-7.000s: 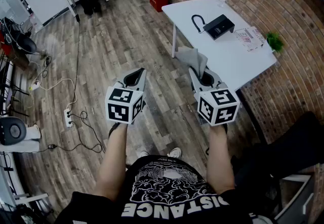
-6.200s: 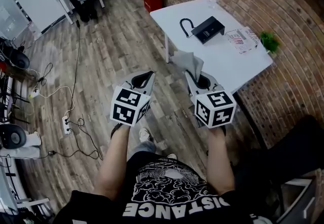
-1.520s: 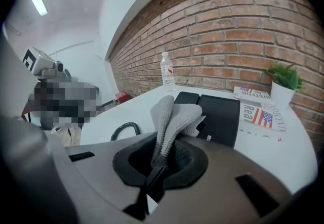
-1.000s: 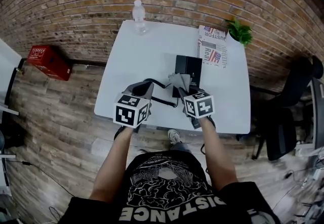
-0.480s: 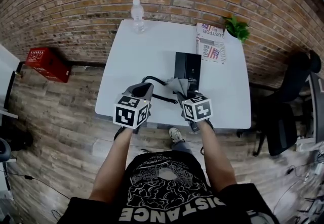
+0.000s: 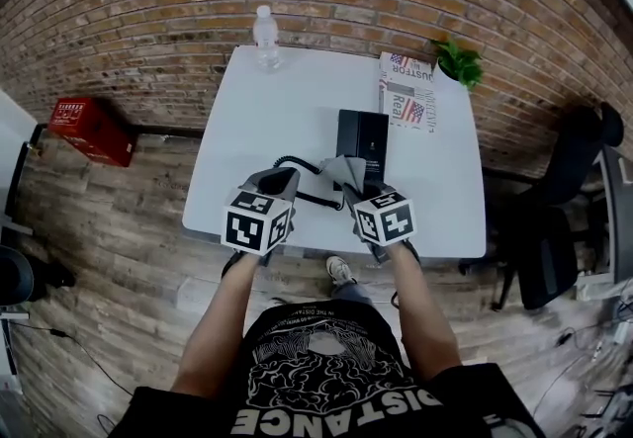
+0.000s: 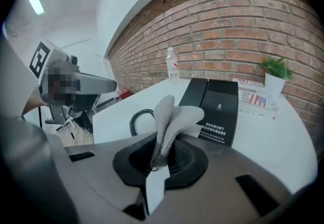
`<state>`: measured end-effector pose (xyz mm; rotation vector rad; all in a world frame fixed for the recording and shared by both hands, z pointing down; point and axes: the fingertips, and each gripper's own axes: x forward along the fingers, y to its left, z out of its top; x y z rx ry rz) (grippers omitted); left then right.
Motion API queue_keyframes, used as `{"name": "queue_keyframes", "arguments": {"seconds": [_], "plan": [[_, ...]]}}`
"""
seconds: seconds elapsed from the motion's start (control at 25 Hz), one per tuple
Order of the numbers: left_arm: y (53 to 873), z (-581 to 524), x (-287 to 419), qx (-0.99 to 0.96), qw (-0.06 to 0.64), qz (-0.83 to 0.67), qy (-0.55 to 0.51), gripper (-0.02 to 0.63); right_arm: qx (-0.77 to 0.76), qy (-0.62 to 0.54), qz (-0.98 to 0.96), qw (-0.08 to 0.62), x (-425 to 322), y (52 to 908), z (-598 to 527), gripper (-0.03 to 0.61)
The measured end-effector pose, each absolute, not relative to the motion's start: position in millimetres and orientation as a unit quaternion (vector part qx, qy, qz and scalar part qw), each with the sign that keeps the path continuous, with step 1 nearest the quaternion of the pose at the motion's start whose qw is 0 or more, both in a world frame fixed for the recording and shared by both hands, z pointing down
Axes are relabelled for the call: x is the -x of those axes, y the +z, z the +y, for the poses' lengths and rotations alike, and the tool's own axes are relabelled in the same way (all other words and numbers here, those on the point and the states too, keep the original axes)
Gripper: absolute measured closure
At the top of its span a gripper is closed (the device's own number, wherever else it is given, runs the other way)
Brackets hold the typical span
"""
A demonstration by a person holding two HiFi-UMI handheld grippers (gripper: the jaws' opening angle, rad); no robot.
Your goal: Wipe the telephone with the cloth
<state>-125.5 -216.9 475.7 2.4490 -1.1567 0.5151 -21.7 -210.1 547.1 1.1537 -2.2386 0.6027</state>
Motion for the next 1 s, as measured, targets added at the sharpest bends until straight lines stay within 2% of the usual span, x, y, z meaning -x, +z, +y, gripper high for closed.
{"name": "queue_keyframes", "arguments": {"seconds": [0.32,0.84,1.0], "plan": [[474,-232,118,-0.868,0.194,-0.421,0.179,0.609,-0.443,0.178,-0.846,0.238,1,488,-247,0.566],[466,-267,103,-0.856,0.188,-0.446,0.179,0.609,-0.425,0.118,-0.862,0.249,-31,442,-323,0.566],[464,-275,98,-0.849,0.189,-0.458,0.182,0.609,-0.406,0.098,-0.866,0.274,-40,438,-346,0.566]]}}
